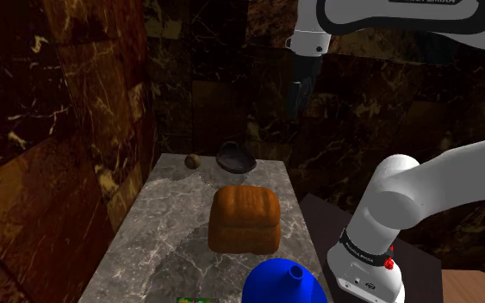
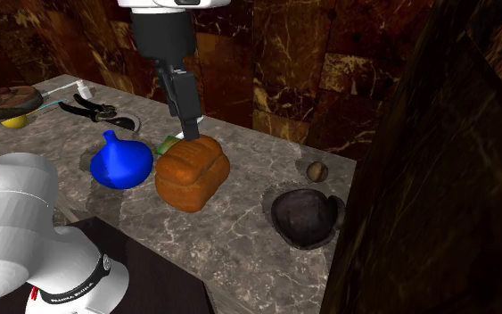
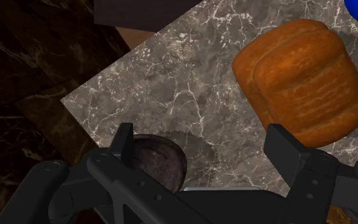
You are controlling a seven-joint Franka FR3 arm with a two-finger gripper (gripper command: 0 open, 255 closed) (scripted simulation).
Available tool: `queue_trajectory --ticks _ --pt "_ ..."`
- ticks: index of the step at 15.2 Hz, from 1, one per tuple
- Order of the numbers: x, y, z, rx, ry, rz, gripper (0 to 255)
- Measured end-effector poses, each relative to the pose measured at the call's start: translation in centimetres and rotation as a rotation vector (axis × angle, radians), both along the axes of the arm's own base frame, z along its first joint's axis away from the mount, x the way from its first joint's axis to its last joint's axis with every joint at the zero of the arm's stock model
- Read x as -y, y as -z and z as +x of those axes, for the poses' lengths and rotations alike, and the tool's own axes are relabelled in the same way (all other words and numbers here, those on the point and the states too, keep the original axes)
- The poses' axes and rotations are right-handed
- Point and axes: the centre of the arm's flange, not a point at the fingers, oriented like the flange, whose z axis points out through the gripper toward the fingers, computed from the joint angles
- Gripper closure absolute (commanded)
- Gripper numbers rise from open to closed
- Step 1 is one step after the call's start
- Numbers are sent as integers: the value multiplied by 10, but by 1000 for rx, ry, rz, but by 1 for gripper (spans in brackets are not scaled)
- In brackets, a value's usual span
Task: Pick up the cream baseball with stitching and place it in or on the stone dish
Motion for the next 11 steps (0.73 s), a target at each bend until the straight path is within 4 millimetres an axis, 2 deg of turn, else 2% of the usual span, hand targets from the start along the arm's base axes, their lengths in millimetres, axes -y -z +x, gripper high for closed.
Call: queue_trajectory --ticks 1,3,6,11 --pt "0 0 0 0 0 0 0" --pt "-3 8 14 -6 -8 -1 0" --pt "-7 24 47 -19 -27 -4 0" --pt "-12 65 103 -43 -61 -10 0"
